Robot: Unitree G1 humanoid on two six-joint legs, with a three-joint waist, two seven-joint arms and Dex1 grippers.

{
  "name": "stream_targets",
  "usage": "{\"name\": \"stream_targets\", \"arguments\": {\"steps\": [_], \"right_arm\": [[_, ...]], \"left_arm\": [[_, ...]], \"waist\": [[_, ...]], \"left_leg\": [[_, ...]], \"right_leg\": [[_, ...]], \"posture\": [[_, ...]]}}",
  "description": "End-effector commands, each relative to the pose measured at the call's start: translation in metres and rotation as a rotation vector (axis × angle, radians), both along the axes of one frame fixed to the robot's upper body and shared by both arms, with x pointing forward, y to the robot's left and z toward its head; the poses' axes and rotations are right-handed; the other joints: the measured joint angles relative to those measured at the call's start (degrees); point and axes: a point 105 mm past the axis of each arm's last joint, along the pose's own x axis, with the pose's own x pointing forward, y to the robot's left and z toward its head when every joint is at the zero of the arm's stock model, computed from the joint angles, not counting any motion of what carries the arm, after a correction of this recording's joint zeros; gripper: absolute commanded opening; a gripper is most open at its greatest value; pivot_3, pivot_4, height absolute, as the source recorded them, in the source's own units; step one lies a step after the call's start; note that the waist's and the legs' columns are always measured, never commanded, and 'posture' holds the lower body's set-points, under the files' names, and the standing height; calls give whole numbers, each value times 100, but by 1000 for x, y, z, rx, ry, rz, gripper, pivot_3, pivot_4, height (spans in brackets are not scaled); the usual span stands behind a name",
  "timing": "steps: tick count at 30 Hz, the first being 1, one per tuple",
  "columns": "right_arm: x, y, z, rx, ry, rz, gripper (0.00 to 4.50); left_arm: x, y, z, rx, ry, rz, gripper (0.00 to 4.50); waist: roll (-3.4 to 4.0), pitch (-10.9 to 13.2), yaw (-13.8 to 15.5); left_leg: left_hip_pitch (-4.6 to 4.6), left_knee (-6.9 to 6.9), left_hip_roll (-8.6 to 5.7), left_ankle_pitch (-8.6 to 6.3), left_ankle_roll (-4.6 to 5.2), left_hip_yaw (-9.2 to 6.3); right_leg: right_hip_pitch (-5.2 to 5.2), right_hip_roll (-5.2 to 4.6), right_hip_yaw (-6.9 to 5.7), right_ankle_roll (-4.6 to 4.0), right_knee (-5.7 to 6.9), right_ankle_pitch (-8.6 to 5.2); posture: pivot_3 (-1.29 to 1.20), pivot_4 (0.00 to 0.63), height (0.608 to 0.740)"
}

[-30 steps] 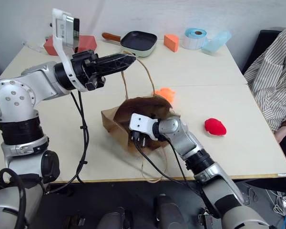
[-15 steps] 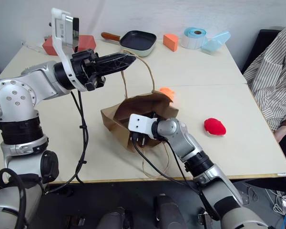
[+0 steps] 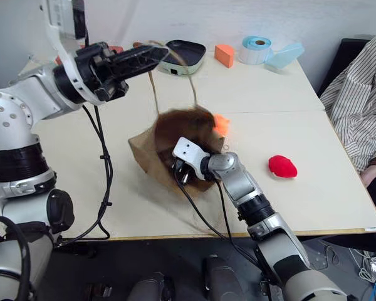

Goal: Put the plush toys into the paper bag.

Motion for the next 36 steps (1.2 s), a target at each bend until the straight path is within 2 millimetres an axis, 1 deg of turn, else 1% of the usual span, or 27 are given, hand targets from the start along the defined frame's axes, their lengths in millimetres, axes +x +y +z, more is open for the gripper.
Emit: {"name": "stream_targets", "arguments": {"steps": [1, 3, 6, 9, 12, 17, 19, 21, 23, 25, 26, 30, 32, 36], "right_arm": [[4, 2, 20, -45, -211, 27, 50], [1, 4, 22, -70, -258, 51, 50], [-5, 6, 14, -63, -209, 76, 50], [-6, 7, 8, -60, -165, 75, 50], [-5, 4, -8, -27, -22, 34, 50], [-9, 2, -24, 18, 176, -1, 50], [-12, 2, -28, 43, 244, -10, 50], [-14, 3, -27, 55, 258, -4, 50], [-14, 3, -19, 64, 214, 3, 50], [-17, 5, -3, 81, 139, 27, 50], [-19, 5, 2, 86, 121, 34, 50], [-37, 4, 34, 154, 64, 79, 50], [-48, -2, 45, 186, 81, 89, 50], [-71, -18, 61, 281, 187, 95, 50]], "left_arm": [[-11, -1, 5, 18, -83, -18, 0], [-9, -1, 1, 26, -80, -12, 0], [-7, -2, 4, 21, -85, -14, 0], [-8, -3, 7, 14, -92, -24, 0], [-13, -2, 21, -23, -108, -52, 0], [-17, 2, 38, -63, -127, -60, 0], [-20, 1, 39, -48, -138, -68, 0], [-21, -1, 31, -10, -144, -70, 0], [-18, -5, 15, 56, -149, -49, 0], [-9, -8, -4, 123, -143, -2, 0], [-6, -9, -9, 136, -142, 9, 0], [-1, -13, -33, 186, -133, 19, 0], [0, -14, -40, 209, -139, 14, 0], [0, -14, -44, 226, -147, 8, 0]], "waist": [[0, 0, -4], [1, 0, -17], [1, 0, -19], [1, 0, -12], [1, 0, -14], [1, 0, -17], [1, 0, -19], [1, 0, -19], [1, 0, -21], [1, 0, -10], [1, 0, -7], [2, 1, 1], [3, 2, 10], [3, 2, 34]], "left_leg": [[0, 0, 0, 0, 0, 0], [0, -2, 0, 0, 0, 1], [1, -5, 1, 2, -3, 2], [0, -5, 1, 2, -3, 2], [0, -5, 1, 2, -3, 2], [3, -7, 1, 2, -3, 2], [4, -8, 1, 2, -3, 2], [4, -11, 1, 2, -3, 1], [4, -15, 1, 2, -3, 1], [6, -23, 1, 3, -4, 0], [6, -24, 1, 3, -5, 0], [0, -24, 0, 4, -3, 0], [-1, -28, 0, 4, -3, 0], [-2, -30, 0, 4, -3, -2]], "right_leg": [[0, 0, 0, 0, 0, 0], [-1, 1, 1, 0, 0, 0], [-4, 2, 1, 0, 0, 0], [-4, 2, 2, 0, 0, 0], [-3, 2, 2, 0, 0, 0], [-3, 2, 2, 0, 0, 0], [-3, 2, 2, 0, 1, 0], [-3, 2, 2, 0, 2, 0], [-3, 2, 1, 0, 2, 0], [-2, 2, 1, 0, 2, 0], [-2, 2, 1, 0, 1, 0], [-5, 2, 1, 0, 1, 0], [-6, 2, 2, 0, 0, 0], [-6, 2, 0, 0, -4, 0]], "posture": [[0, 150, 740], [0, 150, 740], [0, 150, 740], [0, 150, 740], [0, 150, 740], [0, 150, 740], [0, 150, 740], [0, 150, 740], [0, 150, 740], [0, 150, 740], [0, 150, 740], [0, 150, 740], [0, 150, 740], [0, 150, 740]]}}
